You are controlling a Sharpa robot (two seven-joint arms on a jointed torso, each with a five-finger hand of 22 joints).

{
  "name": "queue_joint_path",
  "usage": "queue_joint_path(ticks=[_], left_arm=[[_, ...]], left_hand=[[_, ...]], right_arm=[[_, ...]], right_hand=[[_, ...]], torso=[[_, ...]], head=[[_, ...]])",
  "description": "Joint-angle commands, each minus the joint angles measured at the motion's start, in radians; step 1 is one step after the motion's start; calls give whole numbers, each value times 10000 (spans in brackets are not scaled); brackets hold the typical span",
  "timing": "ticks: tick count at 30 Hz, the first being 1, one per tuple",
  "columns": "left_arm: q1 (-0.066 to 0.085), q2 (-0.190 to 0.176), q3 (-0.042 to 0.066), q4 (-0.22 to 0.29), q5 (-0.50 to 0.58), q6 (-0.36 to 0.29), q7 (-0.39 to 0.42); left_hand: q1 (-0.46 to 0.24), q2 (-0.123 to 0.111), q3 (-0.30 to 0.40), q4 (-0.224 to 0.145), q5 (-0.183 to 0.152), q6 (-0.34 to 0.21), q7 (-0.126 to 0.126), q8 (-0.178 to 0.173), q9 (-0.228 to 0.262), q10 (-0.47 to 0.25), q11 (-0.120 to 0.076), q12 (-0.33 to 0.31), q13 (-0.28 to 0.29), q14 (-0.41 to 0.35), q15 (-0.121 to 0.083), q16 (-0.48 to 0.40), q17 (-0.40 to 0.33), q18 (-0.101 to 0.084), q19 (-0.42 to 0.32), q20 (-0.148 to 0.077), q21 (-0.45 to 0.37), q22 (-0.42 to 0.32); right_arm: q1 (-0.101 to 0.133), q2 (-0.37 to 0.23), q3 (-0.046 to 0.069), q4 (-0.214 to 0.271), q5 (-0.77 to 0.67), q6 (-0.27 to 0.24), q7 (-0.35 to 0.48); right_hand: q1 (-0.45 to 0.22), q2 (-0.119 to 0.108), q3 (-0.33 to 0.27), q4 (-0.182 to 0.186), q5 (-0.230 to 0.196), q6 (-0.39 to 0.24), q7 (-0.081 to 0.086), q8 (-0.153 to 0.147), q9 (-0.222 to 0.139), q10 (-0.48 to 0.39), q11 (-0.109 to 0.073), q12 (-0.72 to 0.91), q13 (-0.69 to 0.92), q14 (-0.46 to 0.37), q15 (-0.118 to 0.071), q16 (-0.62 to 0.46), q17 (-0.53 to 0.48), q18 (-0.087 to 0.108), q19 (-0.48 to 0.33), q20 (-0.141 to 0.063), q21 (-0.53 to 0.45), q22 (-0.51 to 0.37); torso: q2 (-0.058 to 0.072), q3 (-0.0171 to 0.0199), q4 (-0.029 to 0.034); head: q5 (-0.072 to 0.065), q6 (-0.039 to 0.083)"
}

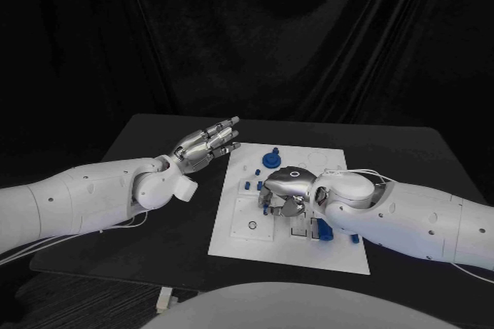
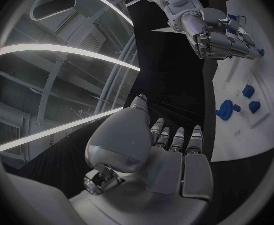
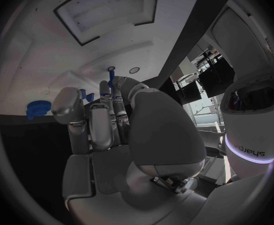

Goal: Assemble the parts on the task board

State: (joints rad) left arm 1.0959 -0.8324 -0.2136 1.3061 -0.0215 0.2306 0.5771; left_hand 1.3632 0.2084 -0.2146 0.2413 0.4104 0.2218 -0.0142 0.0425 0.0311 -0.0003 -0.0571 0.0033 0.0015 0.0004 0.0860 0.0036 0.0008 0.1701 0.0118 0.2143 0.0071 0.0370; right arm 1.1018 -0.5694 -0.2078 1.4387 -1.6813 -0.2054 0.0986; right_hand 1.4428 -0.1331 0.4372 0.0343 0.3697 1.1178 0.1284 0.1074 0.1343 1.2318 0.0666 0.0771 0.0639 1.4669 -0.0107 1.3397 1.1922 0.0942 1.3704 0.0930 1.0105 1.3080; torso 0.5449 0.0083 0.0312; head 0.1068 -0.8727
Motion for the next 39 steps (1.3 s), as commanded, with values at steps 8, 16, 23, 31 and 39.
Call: queue_joint_path(ticks=[8, 16, 23, 31, 39], left_arm=[[-36, 53, 9, -28, 35, 208, 21], [-51, 87, 9, -59, 35, 248, -14], [-60, 91, 9, -73, 35, 261, -51], [-72, 104, 9, -96, 35, 284, -73], [-80, 113, 9, -106, 35, 309, -111]], left_hand=[[87, 30, 10, -57, 75, 11, 25, 42, 15, 3, 64, -33, -15, -4, 46, -36, -8, 103, -1, 41, 25, -8], [87, 30, 10, -57, 75, 11, 25, 42, 15, 3, 64, -33, -15, -4, 46, -36, -8, 103, -1, 41, 25, -8], [90, 37, 12, -60, 80, 1, 27, 41, 13, 3, 66, -33, -15, -4, 51, -36, -8, 103, -1, 41, 25, -9], [93, 48, 14, -63, 84, 3, 30, 42, 13, 3, 68, -33, -15, -4, 58, -36, -8, 103, 1, 41, 26, -5], [96, 73, 20, -65, 88, 63, 48, 59, 23, 3, 77, -33, -15, -4, 69, -36, -8, 103, 2, 41, 27, -4]], right_arm=[[-38, -60, 6, 59, -73, 112, -137], [-49, -50, 6, 3, -73, 174, -210], [-65, -19, 6, -77, -73, 75, -247], [-115, 21, 6, -79, -74, 85, -228], [-199, 36, 6, -85, -229, 71, -202]], right_hand=[[41, -85, 79, -35, 43, 78, -13, -44, -19, 79, 1, 20, 19, 121, -30, -23, -29, 117, 71, -30, -31, 1236], [45, -103, 82, -50, 60, 56, -3, -65, -29, 75, 8, 6, 17, 117, -30, -35, -42, 119, 66, -34, -47, 1232], [28, -120, 75, -52, 3, 24, 14, -96, -45, 62, 21, -15, 16, 106, -18, -61, -72, 122, 50, -32, -82, 1223], [56, -127, 77, -87, -122, -10, 25, -136, -64, 86, 23, -16, 29, 96, -14, -75, -79, 123, 33, -28, -103, 1219], [104, -127, 66, -137, -299, 7, 22, -152, -73, 143, 11, 3, 49, 71, -18, -125, -141, 131, 4, -29, -148, 1209]], torso=[[0, 0, 2], [-6, -1, 0], [2, 0, 1], [-2, -1, 3], [-5, -1, 0]], head=[[-11, 1], [-1, 1], [0, 1], [15, 1], [46, 1]])
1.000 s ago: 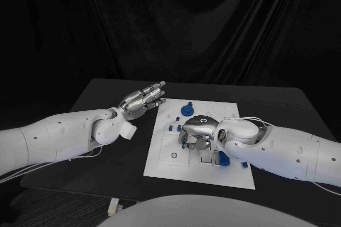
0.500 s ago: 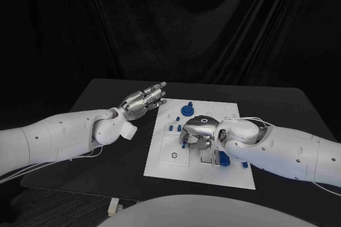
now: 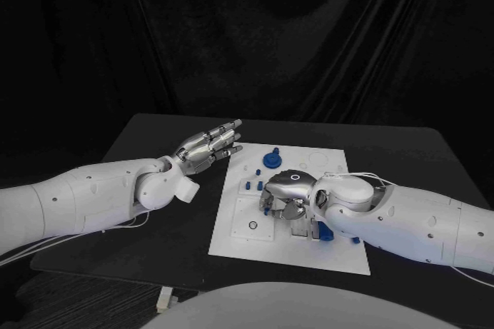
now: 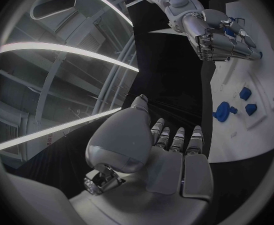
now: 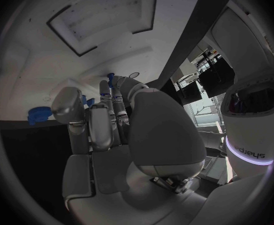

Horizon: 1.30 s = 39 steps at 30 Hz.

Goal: Assemble the parts on the task board

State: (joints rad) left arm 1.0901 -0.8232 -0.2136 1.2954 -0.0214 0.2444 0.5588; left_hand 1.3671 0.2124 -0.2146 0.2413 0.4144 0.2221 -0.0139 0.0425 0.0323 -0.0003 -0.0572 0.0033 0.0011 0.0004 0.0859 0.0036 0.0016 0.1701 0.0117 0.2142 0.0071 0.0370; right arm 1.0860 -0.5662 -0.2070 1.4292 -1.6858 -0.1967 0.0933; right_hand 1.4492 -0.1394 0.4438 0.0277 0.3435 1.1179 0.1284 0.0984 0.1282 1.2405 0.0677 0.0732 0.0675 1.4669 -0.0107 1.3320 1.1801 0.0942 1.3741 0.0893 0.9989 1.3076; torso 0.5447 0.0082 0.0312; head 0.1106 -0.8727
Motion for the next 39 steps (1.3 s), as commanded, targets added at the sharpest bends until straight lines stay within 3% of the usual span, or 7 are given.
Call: queue_joint_path(ticks=[1, 14, 22, 27, 28, 31, 39], left_arm=[[-24, 21, 9, -1, 34, 175, 66], [-35, 40, 9, -40, 34, 206, 5], [-39, 45, 9, -63, 34, 213, -16], [-41, 36, 9, -69, 34, 221, -22], [-41, 29, 9, -69, 34, 219, -21], [-43, 15, 9, -75, 34, 212, -13], [-45, 0, 8, -76, 34, 151, 4]], left_hand=[[56, 33, 20, -66, 48, 61, 45, 59, 10, 3, 77, -33, -11, -4, 69, -36, -16, 103, 3, 41, 27, -4], [57, 73, 23, -71, 50, 179, 98, 102, 29, 3, 110, -33, -11, -4, 84, -36, -16, 103, 3, 42, 25, -9], [57, 76, 21, -72, 50, 208, 107, 112, 34, 3, 116, -33, -11, -4, 85, -36, -16, 103, 4, 42, 25, -10], [57, 76, 21, -72, 50, 208, 107, 112, 34, 3, 116, -33, -11, -4, 85, -36, -16, 103, 4, 42, 25, -10], [57, 76, 21, -72, 50, 208, 107, 112, 34, 3, 116, -33, -11, -4, 85, -36, -16, 103, 4, 42, 25, -10], [57, 76, 21, -72, 50, 208, 107, 112, 34, 3, 116, -33, -11, -4, 85, -36, -16, 103, 4, 42, 25, -10], [56, 79, 16, -76, 49, 239, 118, 125, 38, 3, 125, -33, -11, -4, 86, -36, -16, 103, 1, 42, 22, -21]], right_arm=[[-48, 1, -2, 18, -200, -21, -141], [-77, -78, -2, 116, -252, 32, -117], [-78, -180, -2, 178, -254, 53, -395], [-49, -378, -1, 296, -255, -603, -342], [0, -454, -1, 351, -255, -820, -344], [213, -688, -1, 551, -254, -1252, -394], [1219, -1517, -1, 1281, 63, -1479, -718]], right_hand=[[40, -63, 0, -71, -37, 7, 22, -61, -12, 55, 0, 42, 14, 71, -18, -49, -20, 132, -33, 8, -32, 1213], [-190, -156, -217, 66, -848, -277, 53, -279, -88, -245, 73, -63, 1, -37, 56, -202, -199, 172, -204, 60, -369, 1128], [-285, -263, -1599, 495, -1798, -3085, -723, -333, -603, -3834, 521, 87, 38, -875, 200, -856, -1145, 493, -1261, 238, -2579, 636], [384, -418, -2843, 1816, -2020, -3733, -809, -331, -611, -4997, 551, 778, 70, -1166, 256, -911, -1403, 566, -1451, 306, -3234, 566], [634, -535, -2988, 2334, -2083, -3719, -779, -309, -599, -5182, 566, 1056, 74, -1173, 265, -881, -1419, 565, -1422, 312, -3291, 578], [775, -518, -3027, 2608, -2087, -3397, -697, -241, -556, -5263, 579, 1290, 83, -1148, 267, -831, -1389, 559, -1378, 317, -3288, 595], [752, -82, -2885, 2468, -1843, -2908, -845, -89, -497, -4774, 559, 2095, 145, -746, 230, -442, -943, 460, -882, 277, -2592, 769]], torso=[[-3, 0, 0], [2, 2, 3], [-4, 1, -1], [-2, 1, -1], [0, 1, -1], [2, 2, 1], [-13, 4, 1]], head=[[7, 1], [16, 1], [33, 1], [-3, 1], [-32, 1], [-97, 1], [-176, 1]])
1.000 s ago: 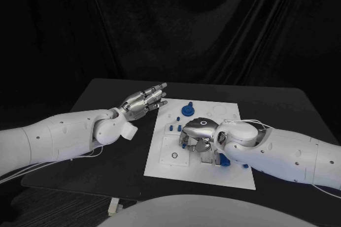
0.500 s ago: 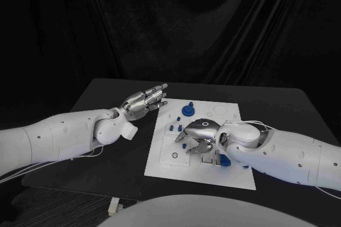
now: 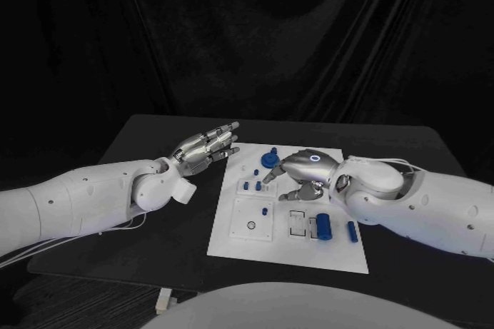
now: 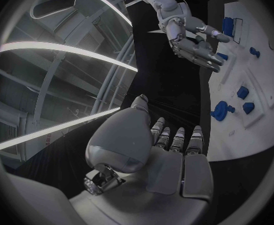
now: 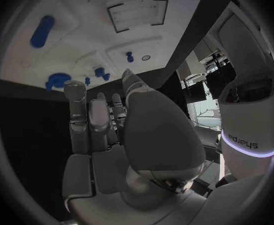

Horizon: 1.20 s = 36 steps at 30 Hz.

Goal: Assemble the parts on the task board

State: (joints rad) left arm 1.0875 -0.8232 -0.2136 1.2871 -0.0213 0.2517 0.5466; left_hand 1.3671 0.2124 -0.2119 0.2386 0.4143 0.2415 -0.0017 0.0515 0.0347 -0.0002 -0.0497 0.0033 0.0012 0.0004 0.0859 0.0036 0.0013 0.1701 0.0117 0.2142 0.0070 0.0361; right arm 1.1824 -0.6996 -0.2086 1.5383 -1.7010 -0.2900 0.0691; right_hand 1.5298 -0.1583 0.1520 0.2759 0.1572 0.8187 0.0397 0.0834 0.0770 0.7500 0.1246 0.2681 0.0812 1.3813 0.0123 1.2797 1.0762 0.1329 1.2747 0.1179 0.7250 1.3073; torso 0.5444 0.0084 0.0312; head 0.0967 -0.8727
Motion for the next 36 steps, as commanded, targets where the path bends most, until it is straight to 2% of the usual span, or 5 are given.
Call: queue_joint_path(ticks=[1, 6, 10, 28, 36], left_arm=[[-19, 2, 8, 7, 33, 68, 132], [-20, 19, 8, 18, 33, -18, 273], [-21, 14, 8, 48, 33, -106, 408], [-23, -5, 7, 95, 34, -221, 572], [-26, -25, 7, 137, 33, -181, 551]], left_hand=[[55, 70, -22, -54, 42, 71, 2, 47, 18, 2, 54, -33, -12, -4, 74, -36, -13, 101, -8, 32, 15, -38], [67, 63, -41, -72, 44, 81, -4, 64, 17, 2, 56, -33, -12, -4, 0, -36, -13, 99, -21, -26, 4, -72], [136, 68, -60, -135, 131, 32, -51, 74, 5, 2, 32, -33, -12, -4, -143, -36, -13, 95, -62, -204, -26, -182], [194, 86, -74, -200, 233, -17, -66, 84, 1, 2, 38, -33, -12, -4, -232, -36, -13, 78, -98, -378, -52, -286], [197, 105, -69, -202, 256, -36, -58, 81, -2, 2, 48, -33, -12, -4, -228, -36, -13, 79, -93, -367, -47, -266]], right_arm=[[389, -294, 15, 263, 291, -462, -541], [933, -876, 14, 393, 534, 227, -1031], [1033, -1110, 12, 205, 653, 702, -1274], [342, -1298, 9, -601, 1123, 1094, -1070], [85, -1225, 9, -674, 1130, 1165, -906]], right_hand=[[-155, 148, 12, -17, -21, 190, 97, 88, 25, 252, -12, 267, -5, 264, 6, 217, 279, 24, 298, -13, 457, 838], [-579, 64, -94, 88, -234, 177, 230, -15, -31, 107, 20, 230, -157, 464, 18, 298, 370, -9, 549, -11, 689, 872], [-810, -59, -128, 148, -341, 94, 294, -95, -66, -2, 51, 165, -173, 467, 45, 237, 286, 0, 556, 8, 587, 844], [-931, 250, 20, -43, -366, 551, 820, 4, -37, 1042, 12, 482, -160, 598, 267, 362, 424, -45, 733, 200, 818, 914], [-951, 278, 15, -83, -453, 581, 901, -13, -50, 1237, -24, 471, -168, 593, 240, 343, 384, -40, 746, 189, 821, 916]], torso=[[-14, 2, 1], [-26, -2, -4], [-27, -3, -1], [12, 13, 3], [7, 3, 1]], head=[[-45, 1], [-128, 1], [-131, 1], [-197, 1], [-183, 1]])
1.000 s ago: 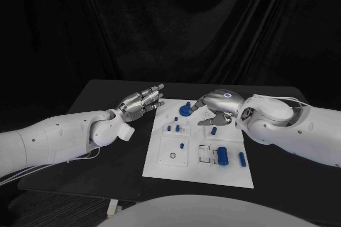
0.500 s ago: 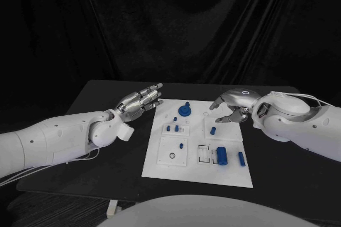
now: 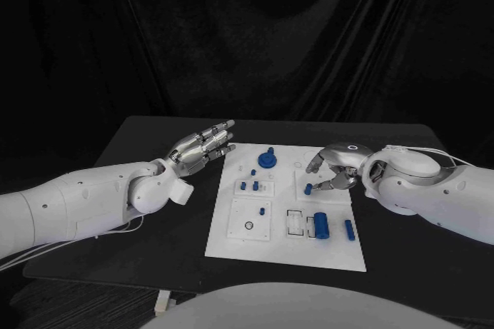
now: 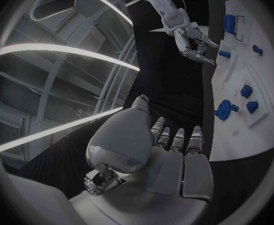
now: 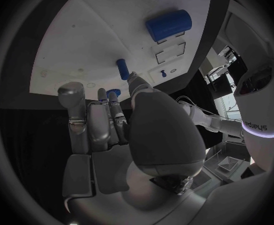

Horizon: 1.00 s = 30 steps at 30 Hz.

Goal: Assemble the parts on the task board

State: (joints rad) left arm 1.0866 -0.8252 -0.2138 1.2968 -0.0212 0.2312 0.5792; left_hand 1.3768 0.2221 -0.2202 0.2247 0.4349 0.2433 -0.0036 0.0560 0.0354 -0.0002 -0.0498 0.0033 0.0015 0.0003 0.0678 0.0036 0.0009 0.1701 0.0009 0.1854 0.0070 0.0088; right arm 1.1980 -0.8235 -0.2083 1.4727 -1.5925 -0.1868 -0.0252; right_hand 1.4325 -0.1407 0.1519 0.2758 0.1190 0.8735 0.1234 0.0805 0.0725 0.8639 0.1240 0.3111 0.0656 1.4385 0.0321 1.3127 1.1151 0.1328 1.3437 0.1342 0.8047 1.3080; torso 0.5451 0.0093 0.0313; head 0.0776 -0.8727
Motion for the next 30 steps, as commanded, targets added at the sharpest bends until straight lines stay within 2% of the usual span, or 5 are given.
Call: queue_joint_path(ticks=[1, 7, 15, 17, 30], left_arm=[[-18, -7, 9, 44, 32, 29, 220], [-24, 7, 9, 16, 32, 67, 202], [-33, 1, 9, 35, 32, 108, 155], [-35, -10, 9, 57, 32, 130, 130], [-44, -27, 9, 75, 32, 197, 76]], left_hand=[[100, 8, 15, -63, 50, -53, -39, 37, -9, 2, 48, -33, -15, -3, -48, -36, -9, 78, 15, -79, -47, 7], [102, 29, 21, -64, 75, -53, -28, 39, -8, 2, 59, -33, -15, -3, -41, -36, -9, 79, 18, -67, -44, 16], [117, 75, 34, -83, 149, -19, 7, 59, -2, 2, 81, -33, -15, -3, -10, -36, -9, 84, 30, -24, -33, 53], [130, 102, 41, -102, 180, 58, 61, 92, 10, 2, 121, -33, -15, -3, 7, -36, -9, 86, 31, 4, -33, 51], [151, 195, 70, -139, 291, 118, 111, 131, 16, 2, 164, -33, -15, -3, 56, -36, -9, 94, 51, 72, -16, 101]], right_arm=[[-105, 30, 7, -28, 45, 136, 58], [-279, 147, 7, -111, 46, 124, 135], [-527, 412, 8, -375, 47, 42, 187], [-569, 464, 8, -438, 47, -64, 191], [-662, 508, 9, -423, 47, -944, 443]], right_hand=[[39, 116, 24, -106, -73, 49, 80, 18, -5, 138, -25, 36, -12, 13, 36, -1, -29, -37, 56, 22, 19, 909], [181, 188, 78, -308, 117, 94, 179, -2, -16, 287, -48, -58, -24, -2, 12, -30, -76, -37, 51, 1, -6, 907], [722, 361, 452, -951, 1212, 362, 186, 38, 7, 625, -71, -316, -32, -9, -17, -44, -106, -36, 50, -37, -31, 917], [967, 352, 871, -1191, 1869, 597, 231, 101, 50, 918, -91, -489, -47, 2, -58, -27, -85, -45, 61, -72, 21, 937], [1031, 204, 2037, -1584, 1674, 1984, 164, 637, 475, 2685, -447, -809, -10, 150, -345, 81, 84, -102, 218, -317, 615, 1039]], torso=[[-1, -5, 1], [-1, -2, -3], [-5, -3, -5], [-5, -2, -10], [4, 1, 4]], head=[[11, 1], [-13, 1], [18, 1], [39, 1], [68, 1]])
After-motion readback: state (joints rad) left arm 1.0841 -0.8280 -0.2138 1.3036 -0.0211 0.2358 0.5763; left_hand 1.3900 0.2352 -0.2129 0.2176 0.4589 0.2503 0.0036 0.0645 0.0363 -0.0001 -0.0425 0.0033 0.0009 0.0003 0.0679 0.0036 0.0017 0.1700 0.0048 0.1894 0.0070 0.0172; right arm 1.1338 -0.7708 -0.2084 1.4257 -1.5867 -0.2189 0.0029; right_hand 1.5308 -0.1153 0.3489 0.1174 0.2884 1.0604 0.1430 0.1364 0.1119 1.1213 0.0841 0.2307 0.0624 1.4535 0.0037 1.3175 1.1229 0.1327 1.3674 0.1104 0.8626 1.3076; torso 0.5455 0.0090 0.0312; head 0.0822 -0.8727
